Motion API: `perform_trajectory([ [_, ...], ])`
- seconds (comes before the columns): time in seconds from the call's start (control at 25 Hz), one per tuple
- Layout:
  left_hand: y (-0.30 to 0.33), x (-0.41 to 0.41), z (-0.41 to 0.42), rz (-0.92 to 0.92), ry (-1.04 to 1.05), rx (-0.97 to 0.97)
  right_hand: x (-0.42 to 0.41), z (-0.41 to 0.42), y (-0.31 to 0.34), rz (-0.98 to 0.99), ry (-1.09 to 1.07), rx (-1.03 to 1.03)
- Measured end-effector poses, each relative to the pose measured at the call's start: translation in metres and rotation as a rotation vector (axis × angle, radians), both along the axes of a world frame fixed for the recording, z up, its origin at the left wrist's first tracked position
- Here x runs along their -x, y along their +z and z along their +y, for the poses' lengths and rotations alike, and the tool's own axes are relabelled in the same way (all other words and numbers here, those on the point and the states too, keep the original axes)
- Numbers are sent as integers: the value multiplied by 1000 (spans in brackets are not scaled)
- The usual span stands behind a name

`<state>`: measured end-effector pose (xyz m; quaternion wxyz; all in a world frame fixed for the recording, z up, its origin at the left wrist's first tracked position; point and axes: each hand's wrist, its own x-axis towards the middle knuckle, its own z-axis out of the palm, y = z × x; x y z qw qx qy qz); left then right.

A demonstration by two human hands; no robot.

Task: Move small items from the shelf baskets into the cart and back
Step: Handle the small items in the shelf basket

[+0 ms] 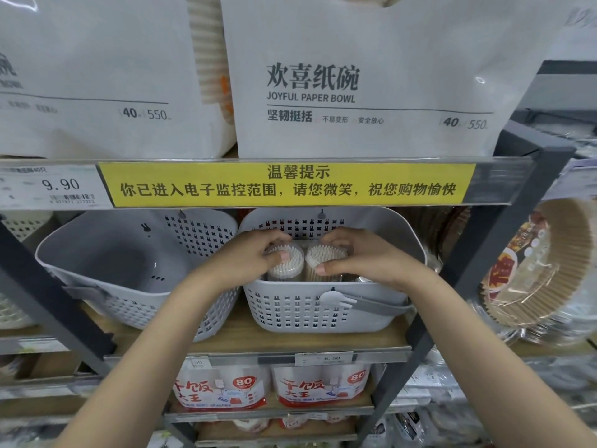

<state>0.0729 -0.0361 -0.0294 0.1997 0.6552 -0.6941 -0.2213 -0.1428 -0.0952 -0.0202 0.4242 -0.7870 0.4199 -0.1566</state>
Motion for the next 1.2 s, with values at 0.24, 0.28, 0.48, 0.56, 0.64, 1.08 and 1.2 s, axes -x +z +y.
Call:
perform_trajectory([
  [0.24, 2, 4, 3, -11, 13, 37, 2, -1, 6, 52, 78, -16],
  [0.28, 2, 4, 3, -17, 11, 40, 1, -1, 6, 64, 93, -40],
  [0.48, 1, 4, 5, 21, 16, 74, 1, -2, 4, 76, 74, -4],
  [0.56, 3, 6, 7, 51, 29, 110, 2, -2, 4, 62, 36, 46],
  [0.64, 5, 8, 10, 25, 44, 161, 6, 0, 7, 21, -19, 115],
  [1.08, 10, 84, 73, -174, -204, 639, 100, 124, -7, 281, -197, 884],
  [1.2, -6, 143, 89, -141, -362, 679, 160, 165, -35, 313, -392, 736],
])
